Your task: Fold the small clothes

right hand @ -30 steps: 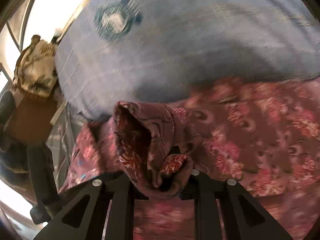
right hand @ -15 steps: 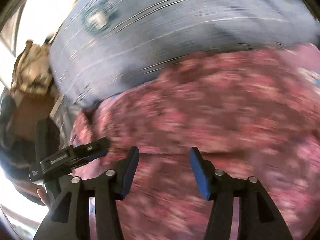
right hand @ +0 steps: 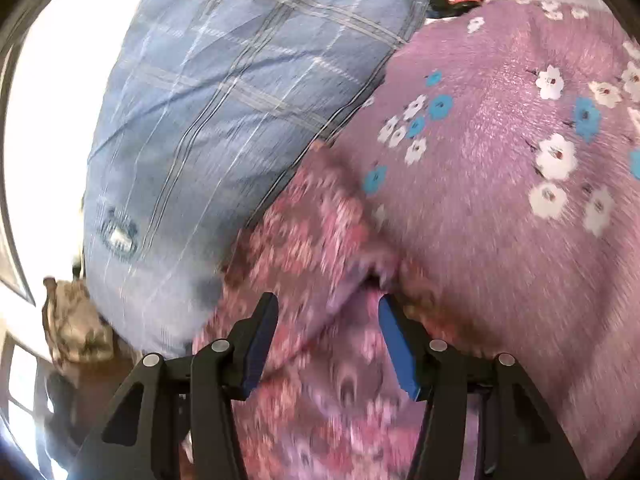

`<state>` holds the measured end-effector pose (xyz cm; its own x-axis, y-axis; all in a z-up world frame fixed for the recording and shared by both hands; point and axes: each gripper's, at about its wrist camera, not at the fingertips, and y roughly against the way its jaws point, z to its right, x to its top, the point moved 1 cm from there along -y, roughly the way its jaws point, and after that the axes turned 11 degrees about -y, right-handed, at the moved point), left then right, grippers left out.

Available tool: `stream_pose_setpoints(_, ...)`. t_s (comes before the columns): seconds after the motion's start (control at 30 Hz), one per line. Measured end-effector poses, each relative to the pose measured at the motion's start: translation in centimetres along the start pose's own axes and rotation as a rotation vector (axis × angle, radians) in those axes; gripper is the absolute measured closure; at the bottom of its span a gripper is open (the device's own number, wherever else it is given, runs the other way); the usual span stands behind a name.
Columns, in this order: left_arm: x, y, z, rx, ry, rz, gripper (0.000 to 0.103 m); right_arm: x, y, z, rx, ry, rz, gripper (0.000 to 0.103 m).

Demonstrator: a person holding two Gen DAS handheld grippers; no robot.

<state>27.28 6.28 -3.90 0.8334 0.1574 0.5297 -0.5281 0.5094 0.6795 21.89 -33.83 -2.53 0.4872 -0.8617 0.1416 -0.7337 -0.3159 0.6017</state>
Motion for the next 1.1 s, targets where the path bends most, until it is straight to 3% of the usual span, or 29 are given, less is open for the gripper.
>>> stream_pose_setpoints(0.03, 0.0, -0.1, 0.0, 0.001, -0.001, -0.001, 0.094, 0.4, -0.6, 0.0, 0.009, -0.021, 0.001, 0.056)
stream_pose_setpoints(0.07, 0.0, -0.1, 0.0, 0.007, -0.001, -0.003, 0.094, 0.8, -1.3, 0.1, 0.005, -0.041, -0.008, 0.083)
stream_pose_setpoints(0.1, 0.0, -0.1, 0.0, 0.011, 0.000, -0.009, 0.094, 1.2, -1.9, -0.2, -0.011, -0.050, -0.018, 0.099)
stream_pose_setpoints(0.27, -0.4, 0.8, -0.3, 0.034, 0.012, -0.035, 0.094, 1.0, 1.0, -2.9, 0.096, 0.039, 0.060, 0.100)
stream_pose_setpoints(0.3, -0.6, 0.7, -0.6, 0.049, 0.022, -0.061, 0.094, 0.9, 1.3, -2.6, 0.080, 0.052, 0.061, 0.100)
stream_pose_setpoints(0.4, -1.5, 0.5, -1.4, 0.054, 0.055, -0.139, 0.094, 0.8, -0.6, 0.4, -0.098, 0.040, -0.028, 0.099)
stream_pose_setpoints(0.43, -1.6, 0.9, -1.7, 0.041, 0.069, -0.148, 0.094, 0.5, -0.8, 1.1, -0.112, 0.026, -0.052, 0.100)
stream_pose_setpoints(0.47, -1.7, 2.0, -2.1, 0.026, 0.104, -0.125, 0.094, 0.1, -0.2, 1.3, -0.096, 0.015, -0.040, 0.093)
stream_pose_setpoints(0.53, -1.3, 4.3, -2.4, 0.041, 0.123, -0.029, 0.092, -0.8, 1.2, 0.4, -0.118, 0.040, -0.001, 0.091)
stream_pose_setpoints(0.57, -0.9, 5.1, -2.2, 0.057, 0.107, 0.010, 0.084, -1.4, 1.7, -0.6, -0.113, 0.072, 0.002, 0.091)
stream_pose_setpoints(0.6, -0.3, 5.5, -1.6, 0.060, 0.064, 0.036, 0.066, -2.0, 1.9, -1.6, -0.095, 0.108, -0.003, 0.091)
stream_pose_setpoints(0.63, 0.0, 5.5, -1.0, 0.062, 0.033, 0.055, 0.057, -2.7, 1.9, -3.0, -0.082, 0.155, -0.006, 0.091)
stream_pose_setpoints(0.7, 0.1, 4.6, -0.3, 0.057, 0.005, 0.067, 0.044, -4.1, 0.9, -6.3, -0.051, 0.261, -0.021, 0.087)
stream_pose_setpoints(0.77, 0.0, 3.0, 0.1, 0.065, -0.028, 0.018, 0.044, -5.7, -1.0, -9.6, -0.039, 0.368, -0.044, 0.086)
stream_pose_setpoints(0.87, -0.7, -0.1, -0.3, 0.156, -0.049, -0.082, 0.044, -7.6, -4.4, -11.9, -0.046, 0.446, -0.083, 0.086)
stream_pose_setpoints(1.0, -0.8, -0.4, 0.0, 0.198, -0.090, -0.089, 0.044, -8.6, -9.0, -11.1, -0.117, 0.461, -0.147, 0.086)
stream_pose_setpoints(1.07, -0.8, -0.4, -0.2, 0.189, -0.088, -0.089, 0.044, -9.5, -11.3, -9.3, -0.196, 0.454, -0.208, 0.086)
stream_pose_setpoints(1.1, -0.8, -0.1, -0.4, 0.178, -0.080, -0.087, 0.044, -9.9, -11.3, -8.6, -0.169, 0.477, -0.190, 0.087)
